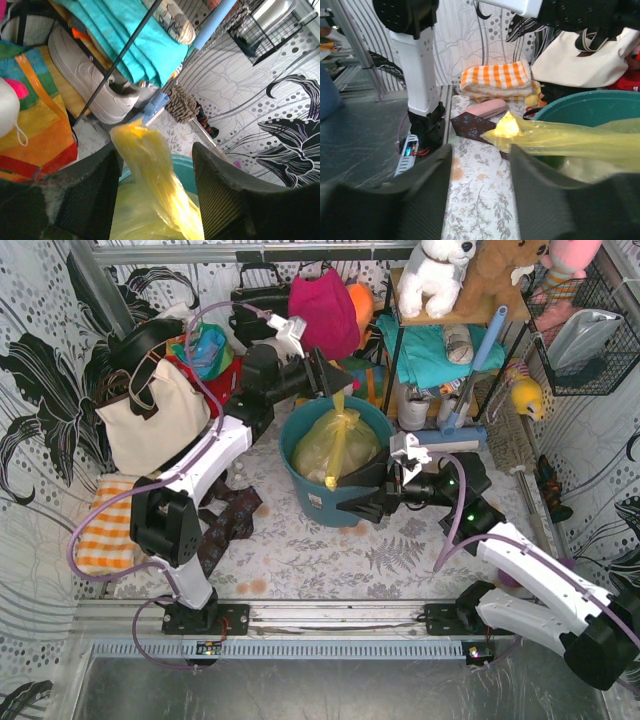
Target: Tie the trash bag
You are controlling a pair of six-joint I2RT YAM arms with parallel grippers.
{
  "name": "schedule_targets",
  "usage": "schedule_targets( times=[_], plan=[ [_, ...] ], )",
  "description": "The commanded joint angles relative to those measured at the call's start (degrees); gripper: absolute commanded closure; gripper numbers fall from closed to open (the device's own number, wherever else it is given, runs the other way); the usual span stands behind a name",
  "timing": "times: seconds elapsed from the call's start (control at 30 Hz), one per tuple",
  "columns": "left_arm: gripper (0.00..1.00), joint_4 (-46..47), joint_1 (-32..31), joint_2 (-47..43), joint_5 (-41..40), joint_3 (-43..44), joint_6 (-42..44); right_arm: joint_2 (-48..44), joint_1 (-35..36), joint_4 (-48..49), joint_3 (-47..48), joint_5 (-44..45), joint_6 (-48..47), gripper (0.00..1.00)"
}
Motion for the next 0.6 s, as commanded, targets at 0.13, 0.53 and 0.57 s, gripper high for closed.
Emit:
schedule_targets(
  times=[0.13, 0.53, 0.57],
  plan=[
    [0.25, -1.60, 1.68, -5.97, -4.24, 5.90, 4.27, -3.84, 0.22, -13.21, 11.55, -0.24, -6.83, 0.29],
    [0.02, 0.98, 2.09, -25.95, -33.90, -11.07, 18.29, 0.35, 0.13, -24.72, 22.08, 43.52, -16.62, 0.03],
    [0.02, 2.40, 2.08, -27.63, -35.98, -14.02, 18.83, 0.99, 0.13, -24.89, 21.97, 48.04, -17.28, 0.03]
  ],
)
